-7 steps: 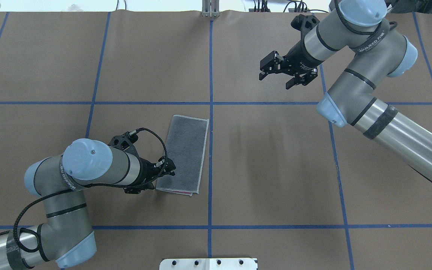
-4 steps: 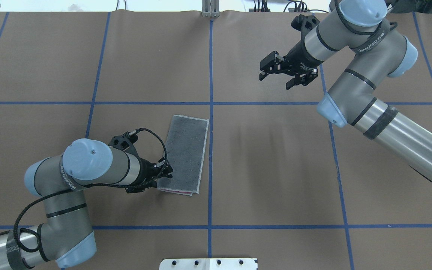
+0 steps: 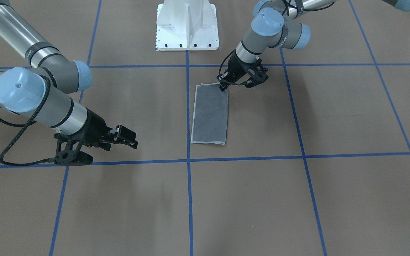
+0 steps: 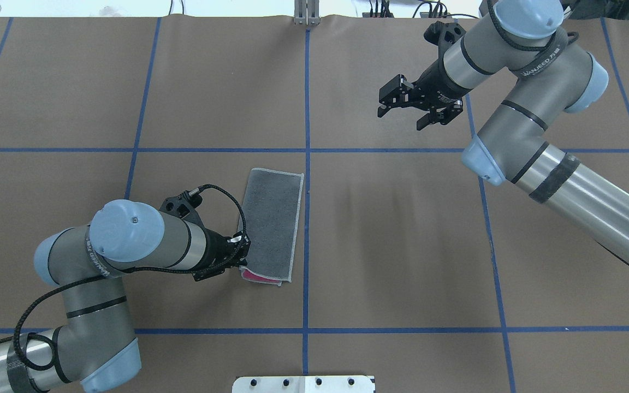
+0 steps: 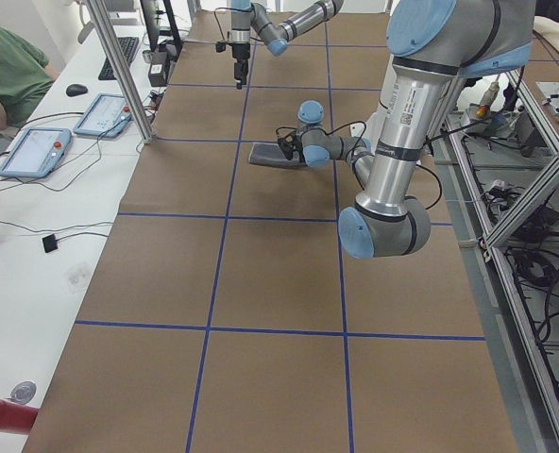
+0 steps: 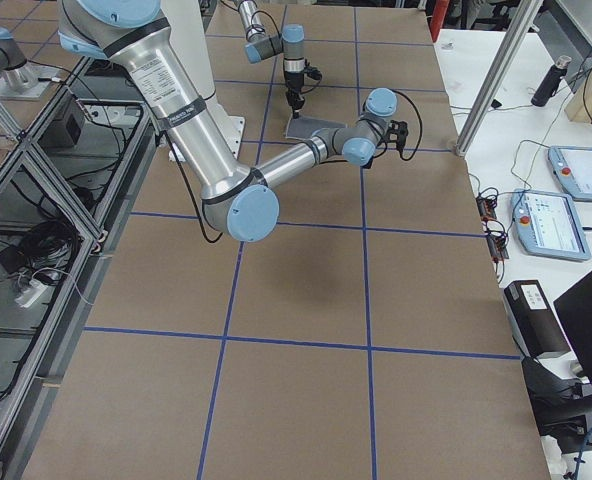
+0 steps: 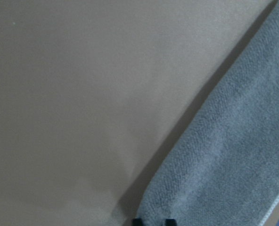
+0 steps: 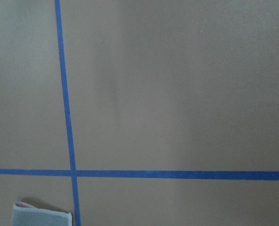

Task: Fold towel twice with both arms
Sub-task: 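Lift the grasped towel end with the left gripper and fold it away from the robot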

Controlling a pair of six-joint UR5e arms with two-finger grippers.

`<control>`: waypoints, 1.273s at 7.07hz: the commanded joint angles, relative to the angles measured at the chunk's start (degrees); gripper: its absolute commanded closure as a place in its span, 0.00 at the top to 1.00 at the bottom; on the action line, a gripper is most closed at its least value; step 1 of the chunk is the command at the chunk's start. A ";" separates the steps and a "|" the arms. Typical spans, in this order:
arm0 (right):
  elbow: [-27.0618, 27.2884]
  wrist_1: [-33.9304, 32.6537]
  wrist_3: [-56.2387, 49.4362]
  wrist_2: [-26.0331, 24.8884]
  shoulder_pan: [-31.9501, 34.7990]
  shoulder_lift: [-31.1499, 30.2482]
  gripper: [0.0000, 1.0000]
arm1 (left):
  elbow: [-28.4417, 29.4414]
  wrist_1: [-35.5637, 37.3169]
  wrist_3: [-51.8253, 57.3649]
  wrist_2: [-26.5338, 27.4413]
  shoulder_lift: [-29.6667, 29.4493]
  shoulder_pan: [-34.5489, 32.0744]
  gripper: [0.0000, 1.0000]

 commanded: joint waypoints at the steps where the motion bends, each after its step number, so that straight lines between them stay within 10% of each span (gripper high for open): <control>1: 0.00 0.00 0.00 0.00 0.00 -0.06 1.00 | -3.15 8.72 -0.86 -0.30 -4.05 0.31 0.00; 9: -0.26 0.00 -0.17 -0.18 -0.09 -0.15 1.00 | 9.58 3.85 0.10 -2.39 -11.20 -11.02 0.00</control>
